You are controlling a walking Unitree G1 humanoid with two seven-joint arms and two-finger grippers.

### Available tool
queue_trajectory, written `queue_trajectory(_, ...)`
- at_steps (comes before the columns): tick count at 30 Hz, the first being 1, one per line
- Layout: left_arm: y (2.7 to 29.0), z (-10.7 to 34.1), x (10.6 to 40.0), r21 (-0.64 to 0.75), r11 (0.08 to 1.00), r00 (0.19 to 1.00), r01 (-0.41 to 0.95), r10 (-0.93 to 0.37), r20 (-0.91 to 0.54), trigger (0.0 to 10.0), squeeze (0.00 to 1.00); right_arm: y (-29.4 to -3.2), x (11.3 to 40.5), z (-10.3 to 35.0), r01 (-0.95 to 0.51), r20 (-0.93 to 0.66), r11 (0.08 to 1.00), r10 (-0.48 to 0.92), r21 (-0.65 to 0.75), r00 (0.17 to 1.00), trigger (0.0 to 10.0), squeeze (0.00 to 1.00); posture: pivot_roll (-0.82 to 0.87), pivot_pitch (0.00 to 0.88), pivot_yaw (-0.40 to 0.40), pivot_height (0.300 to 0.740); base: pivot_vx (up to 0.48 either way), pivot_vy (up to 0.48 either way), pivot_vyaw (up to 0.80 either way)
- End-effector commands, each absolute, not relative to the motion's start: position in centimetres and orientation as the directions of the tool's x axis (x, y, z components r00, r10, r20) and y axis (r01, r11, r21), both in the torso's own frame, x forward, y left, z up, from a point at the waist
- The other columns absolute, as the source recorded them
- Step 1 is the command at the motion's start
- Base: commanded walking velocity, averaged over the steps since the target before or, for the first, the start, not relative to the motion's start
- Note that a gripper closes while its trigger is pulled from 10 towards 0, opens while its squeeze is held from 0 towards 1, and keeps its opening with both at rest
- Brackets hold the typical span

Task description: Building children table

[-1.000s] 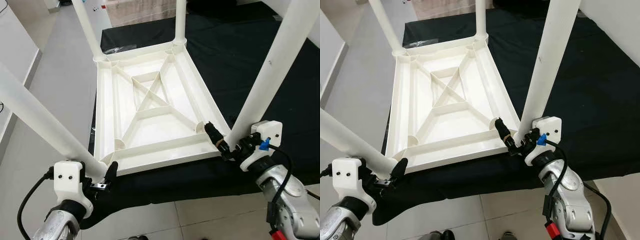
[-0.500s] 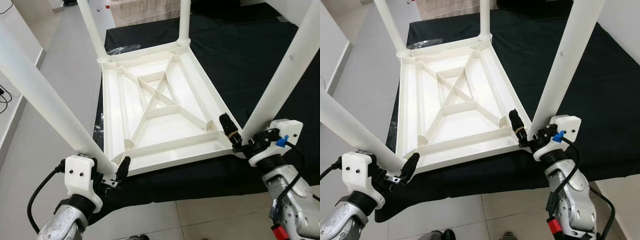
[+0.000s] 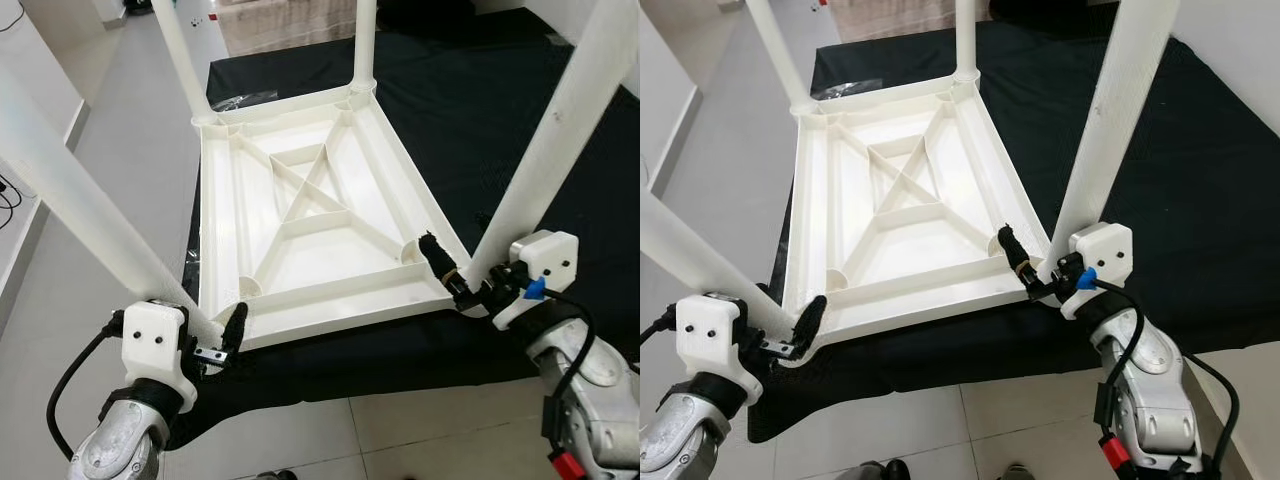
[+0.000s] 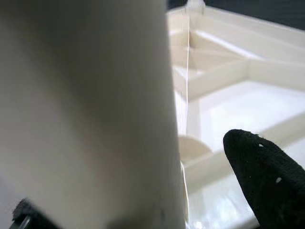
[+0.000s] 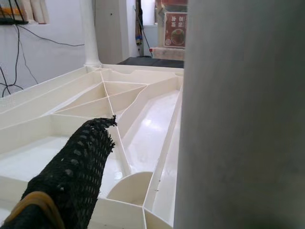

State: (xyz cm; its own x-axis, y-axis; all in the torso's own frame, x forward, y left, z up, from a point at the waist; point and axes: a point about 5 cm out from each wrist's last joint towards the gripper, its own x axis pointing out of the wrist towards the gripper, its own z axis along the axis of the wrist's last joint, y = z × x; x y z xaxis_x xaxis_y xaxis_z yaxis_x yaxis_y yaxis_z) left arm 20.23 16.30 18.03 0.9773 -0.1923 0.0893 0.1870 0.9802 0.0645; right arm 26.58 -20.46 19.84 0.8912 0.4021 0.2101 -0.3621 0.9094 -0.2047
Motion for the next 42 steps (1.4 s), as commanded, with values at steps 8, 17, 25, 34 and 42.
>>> queue_trajectory(8,18.1,18.6,20.4,0.120,0.992,0.990,0.036,-0.052,0.133,10.0,1.00,-20.5,26.6,20.1,-0.357,0.247,0.921,0.387,-0.157,0.889,10.0,1.00,-0.02,0.216,0.088,0.740,0.000,0.000,0.00)
queue_trajectory(17,17.9,18.6,20.2,0.115,0.993,0.989,0.033,-0.050,0.141,10.0,1.00,-21.5,26.4,21.4,-0.346,0.297,0.927,0.374,-0.144,0.878,10.0,1.00,-0.02,0.220,0.091,0.740,0.000,0.000,0.00)
queue_trajectory(25,17.7,19.1,20.0,0.112,0.993,0.985,0.030,-0.049,0.164,10.0,1.00,-22.1,25.5,21.8,-0.342,0.302,0.927,0.373,-0.153,0.877,10.0,1.00,-0.02,0.226,0.092,0.740,0.000,0.000,0.00)
queue_trajectory(34,16.6,19.6,18.4,0.076,0.994,0.981,0.079,-0.091,0.171,10.0,1.00,-21.7,24.1,21.5,-0.365,0.287,0.923,0.385,-0.121,0.877,10.0,1.00,-0.02,0.231,0.093,0.740,0.000,0.000,0.00)
queue_trajectory(42,16.2,19.0,16.7,0.072,0.993,0.987,0.097,-0.105,0.120,10.0,1.00,-21.4,23.5,20.9,-0.365,0.261,0.927,0.376,-0.090,0.889,10.0,0.00,-0.02,0.232,0.091,0.740,0.000,0.000,0.00)
